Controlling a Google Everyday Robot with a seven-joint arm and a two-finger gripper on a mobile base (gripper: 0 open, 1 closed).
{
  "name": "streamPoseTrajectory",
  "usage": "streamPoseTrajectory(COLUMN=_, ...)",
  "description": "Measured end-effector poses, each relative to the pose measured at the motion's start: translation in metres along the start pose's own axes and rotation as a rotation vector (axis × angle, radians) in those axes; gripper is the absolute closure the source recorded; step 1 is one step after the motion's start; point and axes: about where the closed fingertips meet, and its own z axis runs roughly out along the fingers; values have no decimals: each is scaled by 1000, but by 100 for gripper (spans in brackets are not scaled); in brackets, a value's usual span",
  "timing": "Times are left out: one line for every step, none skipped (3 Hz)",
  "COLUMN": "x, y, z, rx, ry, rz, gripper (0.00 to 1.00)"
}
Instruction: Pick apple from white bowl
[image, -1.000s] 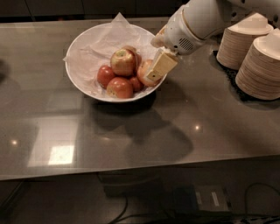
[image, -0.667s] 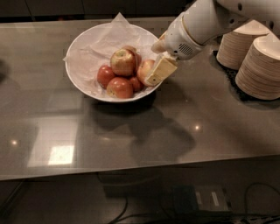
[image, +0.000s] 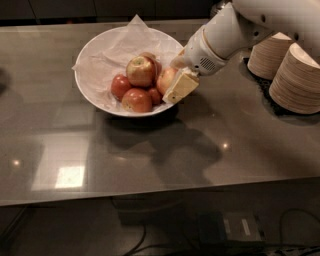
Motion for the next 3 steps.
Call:
streamPoseTrajectory(x=2, y=0, z=7, rx=-14, ry=-1, rz=9, gripper=35)
streamPoseTrajectory(x=4, y=0, z=11, rx=-19, ry=-1, rz=22, gripper=54)
streamPoseTrajectory(x=4, y=0, z=11, rx=-19, ry=-1, rz=22, gripper=77)
